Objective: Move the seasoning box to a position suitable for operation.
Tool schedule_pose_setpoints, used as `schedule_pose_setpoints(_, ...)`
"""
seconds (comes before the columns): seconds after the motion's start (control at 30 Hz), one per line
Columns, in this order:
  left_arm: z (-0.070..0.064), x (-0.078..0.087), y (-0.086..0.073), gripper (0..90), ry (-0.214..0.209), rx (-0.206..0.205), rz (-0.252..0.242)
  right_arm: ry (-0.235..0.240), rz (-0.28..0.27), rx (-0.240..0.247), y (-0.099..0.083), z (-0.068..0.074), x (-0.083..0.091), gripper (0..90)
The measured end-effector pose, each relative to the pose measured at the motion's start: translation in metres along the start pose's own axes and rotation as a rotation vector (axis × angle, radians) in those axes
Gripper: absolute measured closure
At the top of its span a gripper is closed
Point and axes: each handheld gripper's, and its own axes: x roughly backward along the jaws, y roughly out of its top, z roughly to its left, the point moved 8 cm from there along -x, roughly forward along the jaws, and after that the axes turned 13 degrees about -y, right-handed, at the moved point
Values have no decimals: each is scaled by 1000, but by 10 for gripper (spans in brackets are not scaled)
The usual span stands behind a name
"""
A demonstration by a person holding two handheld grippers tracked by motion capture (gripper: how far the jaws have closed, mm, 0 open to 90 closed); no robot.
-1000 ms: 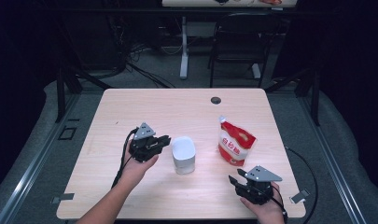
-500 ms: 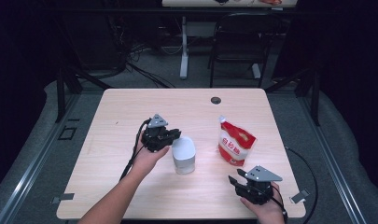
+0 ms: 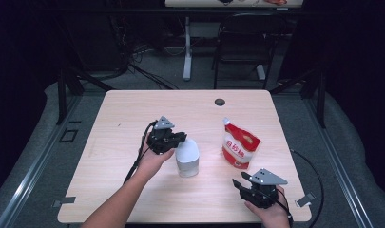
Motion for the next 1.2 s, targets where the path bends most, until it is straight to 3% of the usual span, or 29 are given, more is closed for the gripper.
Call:
schedule_pose_setpoints(0.2, -2, 0, -1, 845, 3, -25, 11, 1, 1, 1, 0, 0, 0, 562)
schedule_pose_setpoints(0.63, -8, 2, -4, 847, -10, -35, 22, 4, -1, 0, 0, 1, 0, 563)
schedule_pose_setpoints(1.2, -16, 12, -13, 849, -19, -25, 14, 21, -20, 5, 6, 9, 4, 566)
